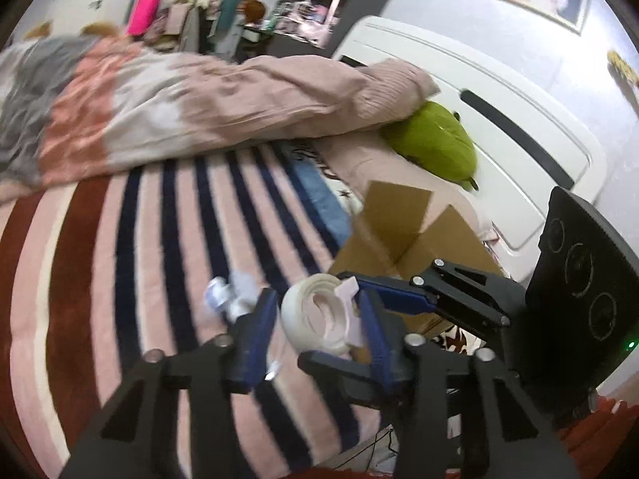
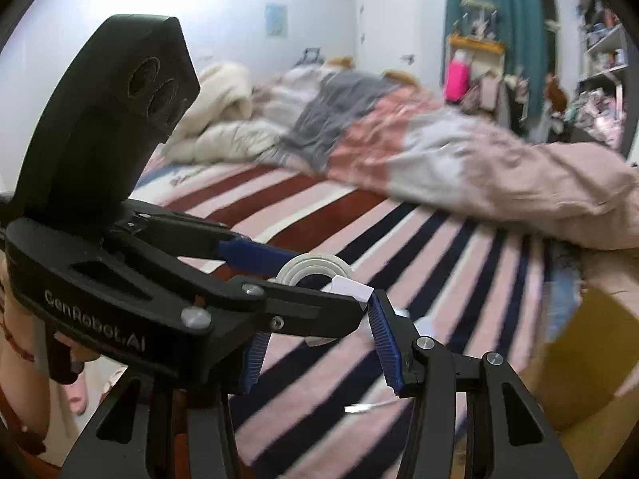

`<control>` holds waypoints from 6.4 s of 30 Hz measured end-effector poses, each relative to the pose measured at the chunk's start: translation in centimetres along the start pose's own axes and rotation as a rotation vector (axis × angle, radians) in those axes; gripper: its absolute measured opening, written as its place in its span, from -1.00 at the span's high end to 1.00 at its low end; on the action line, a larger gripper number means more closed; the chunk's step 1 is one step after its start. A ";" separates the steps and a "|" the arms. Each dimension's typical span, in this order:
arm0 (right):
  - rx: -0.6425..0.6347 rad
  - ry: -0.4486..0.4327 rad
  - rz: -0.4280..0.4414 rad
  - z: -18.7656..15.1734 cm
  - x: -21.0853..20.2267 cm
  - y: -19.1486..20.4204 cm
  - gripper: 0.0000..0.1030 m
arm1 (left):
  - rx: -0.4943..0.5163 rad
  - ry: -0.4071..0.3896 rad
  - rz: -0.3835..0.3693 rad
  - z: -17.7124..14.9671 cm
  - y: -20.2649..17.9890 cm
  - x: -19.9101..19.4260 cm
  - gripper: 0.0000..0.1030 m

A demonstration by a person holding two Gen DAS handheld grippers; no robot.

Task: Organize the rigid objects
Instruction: 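Carry the tape roll into the cardboard box and open the right gripper, then grasp the white earbud on the bed with the right gripper, then carry the earbud into the cardboard box and release it, then grasp the small white bottle with the right gripper, then carry the bottle into the cardboard box and open the right gripper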

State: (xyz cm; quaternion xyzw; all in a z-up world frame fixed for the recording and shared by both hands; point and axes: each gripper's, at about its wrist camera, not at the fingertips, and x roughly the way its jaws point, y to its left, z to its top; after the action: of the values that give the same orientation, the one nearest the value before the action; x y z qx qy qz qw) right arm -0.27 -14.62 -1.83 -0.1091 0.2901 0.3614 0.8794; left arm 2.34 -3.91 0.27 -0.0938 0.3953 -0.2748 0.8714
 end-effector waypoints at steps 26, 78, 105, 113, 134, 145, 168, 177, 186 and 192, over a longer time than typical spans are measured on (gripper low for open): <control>0.302 0.076 -0.203 -5.1 -6.6 -14.4 -0.24 | 0.169 0.167 0.044 5.5 -10.6 11.6 -0.46; 0.109 0.178 -0.030 -2.7 9.3 -0.8 0.54 | -0.154 -0.053 0.239 -5.4 9.2 -2.4 -0.66; 0.268 0.025 -0.167 -3.3 -6.4 -12.0 0.56 | 0.205 0.134 -0.031 6.0 -10.3 10.4 0.60; 0.290 0.132 -0.232 -4.2 -5.4 -13.3 0.27 | 0.220 0.151 0.008 5.5 -9.9 10.9 -0.20; 0.142 0.112 -0.030 1.0 3.2 -0.9 0.03 | -0.081 -0.084 0.387 -2.5 8.8 -3.4 -0.46; 0.233 0.310 -0.027 -3.2 15.4 -2.3 0.02 | -0.220 -0.035 0.373 -7.8 16.9 -1.4 -0.46; 0.177 0.225 -0.033 -2.1 13.5 -2.1 0.61 | -0.194 -0.076 0.233 -5.8 12.4 -2.5 -0.46; 0.149 0.107 0.078 -1.2 6.6 -0.5 0.62 | -0.139 -0.080 0.134 -3.6 7.3 -3.6 -0.46; 0.138 -0.093 0.055 -0.3 -2.6 -2.2 0.62 | -0.094 -0.070 -0.111 0.6 0.6 -0.9 0.19; 0.216 -0.126 -0.024 -2.2 -6.0 -7.1 0.62 | 0.012 0.000 -0.122 3.5 -5.2 3.9 0.28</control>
State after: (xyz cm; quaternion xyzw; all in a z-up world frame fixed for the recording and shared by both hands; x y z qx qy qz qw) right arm 0.30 -24.02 -0.18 0.0054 0.2702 0.3235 0.9068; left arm 4.94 -10.61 2.11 -0.1125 0.3870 -0.3296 0.8538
